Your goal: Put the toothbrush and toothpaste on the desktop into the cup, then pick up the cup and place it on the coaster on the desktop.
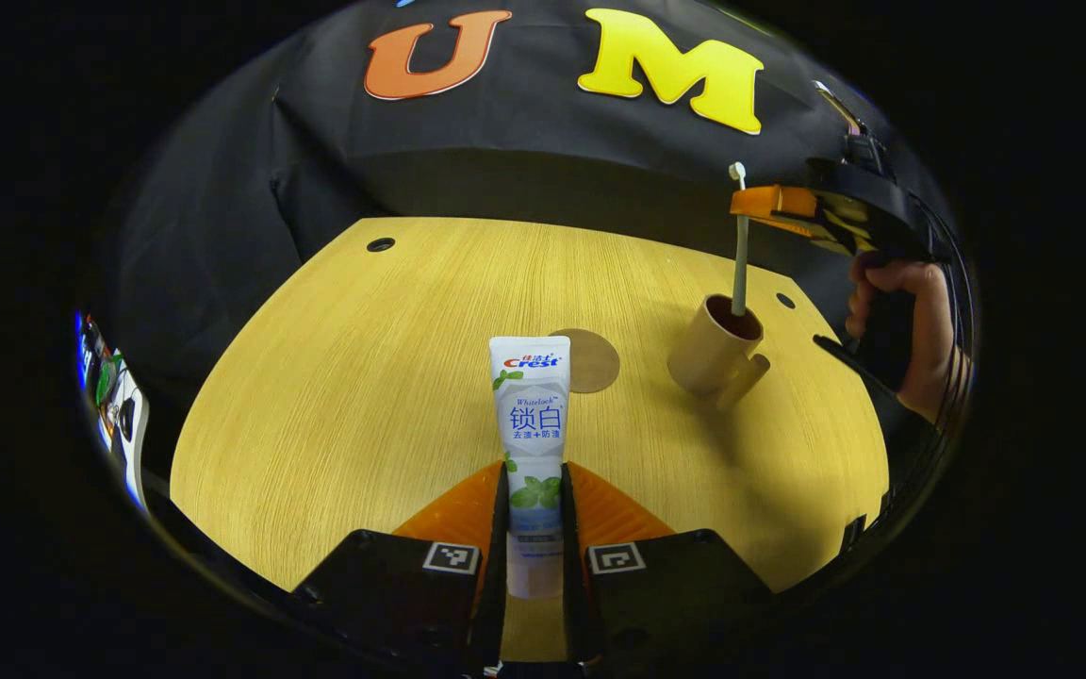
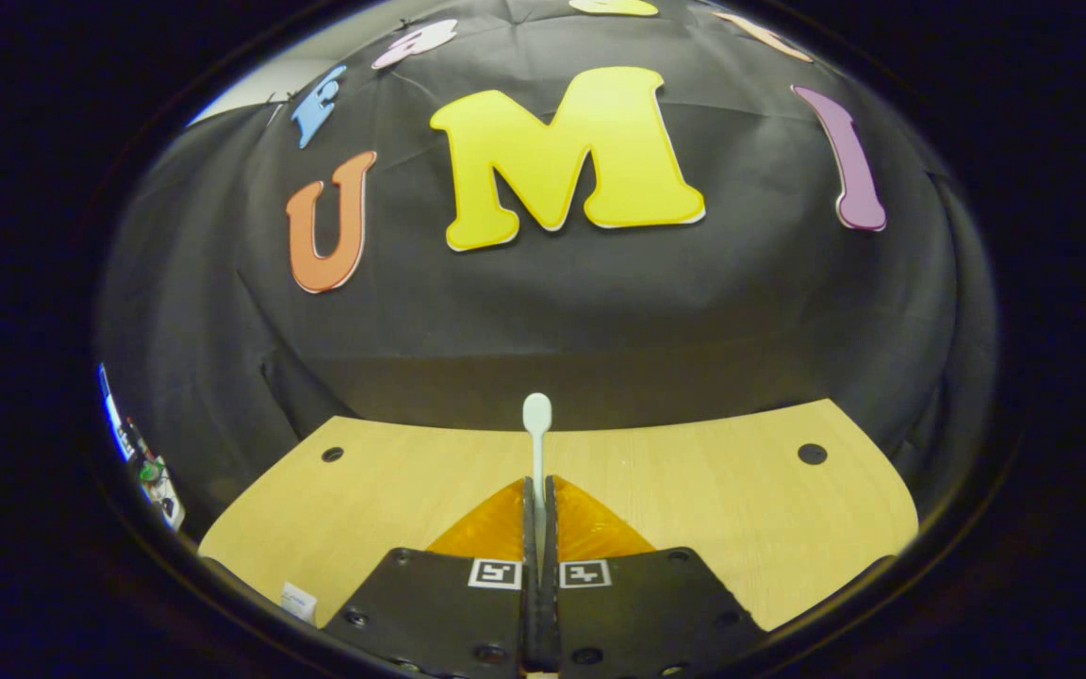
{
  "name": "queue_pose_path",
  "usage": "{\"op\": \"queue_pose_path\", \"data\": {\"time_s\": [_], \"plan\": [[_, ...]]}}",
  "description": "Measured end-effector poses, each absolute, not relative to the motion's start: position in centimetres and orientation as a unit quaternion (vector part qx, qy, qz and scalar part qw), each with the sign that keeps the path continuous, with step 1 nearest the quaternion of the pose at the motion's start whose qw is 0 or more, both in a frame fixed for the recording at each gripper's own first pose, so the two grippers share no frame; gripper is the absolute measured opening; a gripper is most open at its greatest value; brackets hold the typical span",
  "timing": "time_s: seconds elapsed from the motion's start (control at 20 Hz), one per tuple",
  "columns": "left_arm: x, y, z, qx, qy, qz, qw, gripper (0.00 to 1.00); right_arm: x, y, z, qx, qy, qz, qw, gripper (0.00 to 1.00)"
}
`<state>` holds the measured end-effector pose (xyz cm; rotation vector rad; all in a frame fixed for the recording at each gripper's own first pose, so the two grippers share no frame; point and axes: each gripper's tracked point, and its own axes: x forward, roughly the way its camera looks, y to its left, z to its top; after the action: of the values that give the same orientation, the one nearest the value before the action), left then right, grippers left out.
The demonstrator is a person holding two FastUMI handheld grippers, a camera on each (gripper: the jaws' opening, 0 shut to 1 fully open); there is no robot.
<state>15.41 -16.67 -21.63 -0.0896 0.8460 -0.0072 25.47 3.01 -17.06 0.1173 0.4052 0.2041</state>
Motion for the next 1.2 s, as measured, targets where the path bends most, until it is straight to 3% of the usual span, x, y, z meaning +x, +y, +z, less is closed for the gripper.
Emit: {"op": "queue_pose_path", "data": {"time_s": [0.6, 0.8, 0.95, 1.0, 1.1, 1.2], "plan": [[14.9, -17.0, -17.7, -0.025, 0.371, 0.017, 0.928, 0.28, 23.4, 1.8, -21.6, 0.051, 0.221, 0.101, 0.969, 0.05], [14.2, -17.7, -17.4, -0.036, 0.364, 0.019, 0.931, 0.28, 22.2, 1.3, -21.6, 0.052, 0.219, 0.105, 0.969, 0.14], [12.9, -17.9, -16.4, -0.033, 0.354, 0.019, 0.935, 0.28, 21.3, 0.9, -21.4, 0.049, 0.221, 0.106, 0.968, 0.31], [13.1, -17.9, -16.1, -0.033, 0.349, 0.018, 0.936, 0.28, 21.2, 0.6, -21.1, 0.049, 0.218, 0.105, 0.969, 0.27], [13.2, -18.0, -15.6, -0.031, 0.338, 0.017, 0.941, 0.28, 20.6, 0.2, -20.6, 0.05, 0.215, 0.104, 0.97, 0.37], [13.3, -18.1, -14.9, -0.029, 0.325, 0.015, 0.945, 0.28, 19.8, -0.3, -20.1, 0.049, 0.213, 0.103, 0.97, 0.35]]}}
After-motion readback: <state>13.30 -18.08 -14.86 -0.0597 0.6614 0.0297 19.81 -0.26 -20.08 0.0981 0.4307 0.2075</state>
